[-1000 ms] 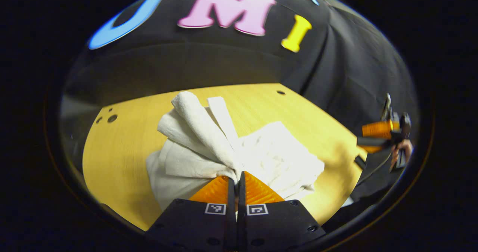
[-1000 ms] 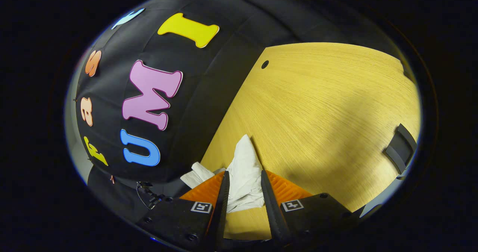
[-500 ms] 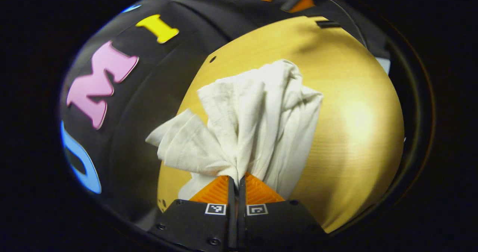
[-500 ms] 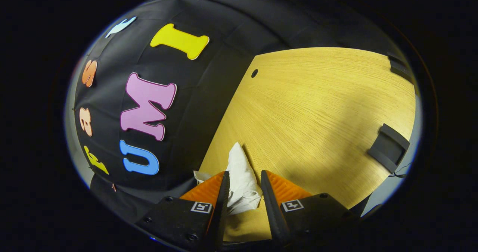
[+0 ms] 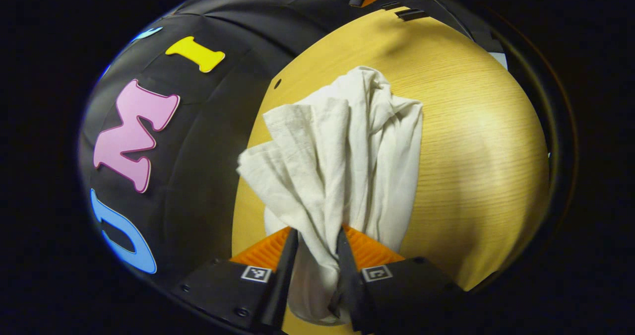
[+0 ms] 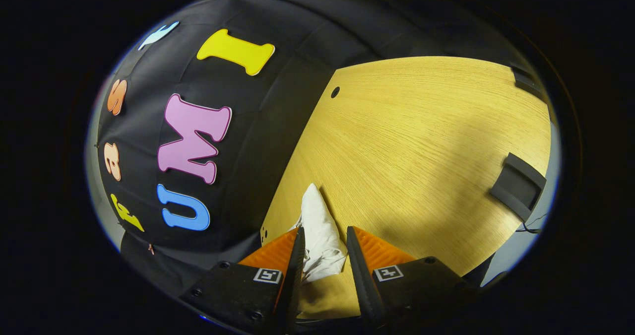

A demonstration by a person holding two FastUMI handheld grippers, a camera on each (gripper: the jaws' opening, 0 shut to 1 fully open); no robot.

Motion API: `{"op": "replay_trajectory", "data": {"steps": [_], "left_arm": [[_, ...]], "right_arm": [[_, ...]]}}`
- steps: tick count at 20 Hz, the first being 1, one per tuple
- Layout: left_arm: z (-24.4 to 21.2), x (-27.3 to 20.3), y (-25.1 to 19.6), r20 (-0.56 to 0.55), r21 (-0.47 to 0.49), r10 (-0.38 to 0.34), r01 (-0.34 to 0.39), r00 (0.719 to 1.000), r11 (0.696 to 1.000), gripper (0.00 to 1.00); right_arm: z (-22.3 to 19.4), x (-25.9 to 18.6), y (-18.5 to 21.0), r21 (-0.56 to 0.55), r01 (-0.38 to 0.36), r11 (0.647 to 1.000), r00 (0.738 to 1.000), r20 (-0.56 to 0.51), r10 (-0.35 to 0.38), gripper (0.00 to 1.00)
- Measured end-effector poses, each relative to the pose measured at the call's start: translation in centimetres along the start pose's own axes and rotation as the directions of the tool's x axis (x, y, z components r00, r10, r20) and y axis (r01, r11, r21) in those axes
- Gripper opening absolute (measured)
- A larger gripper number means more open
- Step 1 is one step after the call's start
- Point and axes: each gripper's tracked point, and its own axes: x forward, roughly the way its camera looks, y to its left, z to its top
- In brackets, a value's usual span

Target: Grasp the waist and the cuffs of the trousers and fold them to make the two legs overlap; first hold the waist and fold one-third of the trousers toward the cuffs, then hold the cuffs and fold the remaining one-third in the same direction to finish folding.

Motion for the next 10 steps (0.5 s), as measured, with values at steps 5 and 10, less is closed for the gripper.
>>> {"op": "replay_trajectory", "data": {"steps": [5, 10], "left_arm": [[-0.9, -1.5, 1.2, -0.014, -0.158, -0.031, 0.028, 0.999, 0.987, 0.98], [-2.5, -4.8, 4.7, -0.038, -0.381, 0.02, -0.033, 0.999, 0.924, 0.97]], "right_arm": [[-0.5, 0.4, 0.7, -0.014, -0.003, 1.0, 1.0, -0.008, 0.003, 0.53], [-1.8, 1.1, 4.6, -0.059, -0.076, 0.995, 0.997, -0.038, 0.074, 0.54]]}}
